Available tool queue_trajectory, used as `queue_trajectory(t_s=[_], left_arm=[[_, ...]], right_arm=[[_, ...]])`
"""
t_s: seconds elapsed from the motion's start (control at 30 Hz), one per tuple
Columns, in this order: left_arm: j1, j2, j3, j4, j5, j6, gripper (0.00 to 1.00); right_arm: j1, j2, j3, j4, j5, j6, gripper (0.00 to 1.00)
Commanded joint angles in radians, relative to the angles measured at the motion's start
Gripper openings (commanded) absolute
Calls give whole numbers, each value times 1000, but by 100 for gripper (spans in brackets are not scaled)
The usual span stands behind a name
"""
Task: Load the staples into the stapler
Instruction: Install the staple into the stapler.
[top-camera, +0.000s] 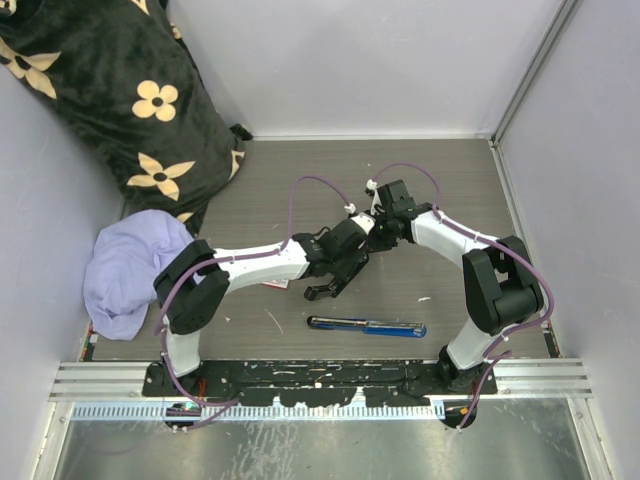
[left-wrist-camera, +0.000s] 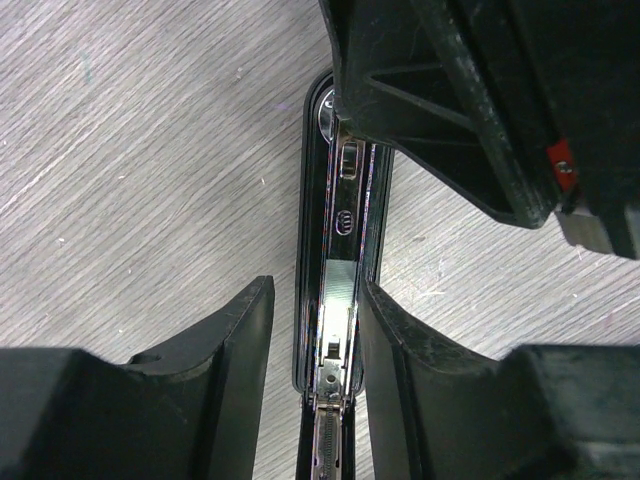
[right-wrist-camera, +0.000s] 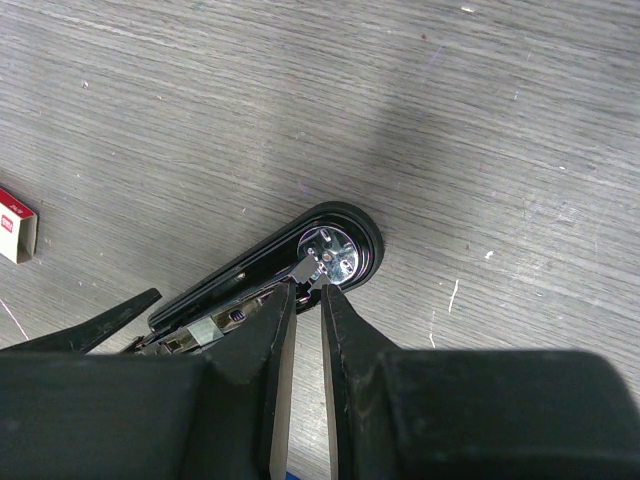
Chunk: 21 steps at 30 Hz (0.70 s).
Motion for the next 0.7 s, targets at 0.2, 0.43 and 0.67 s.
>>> queue_trajectory(t_s=[0.2, 0.43, 0.67], left_arm=[[8, -143, -36, 73, 9, 1, 42], [12, -335, -76, 82, -19, 19, 53], [110, -486, -130, -15, 44, 8, 49]], right_arm=[[-6, 40, -41, -110, 73, -53, 20], [-5, 37, -39, -112, 75, -53, 20], [-6, 38, -37, -113, 72, -56, 20]])
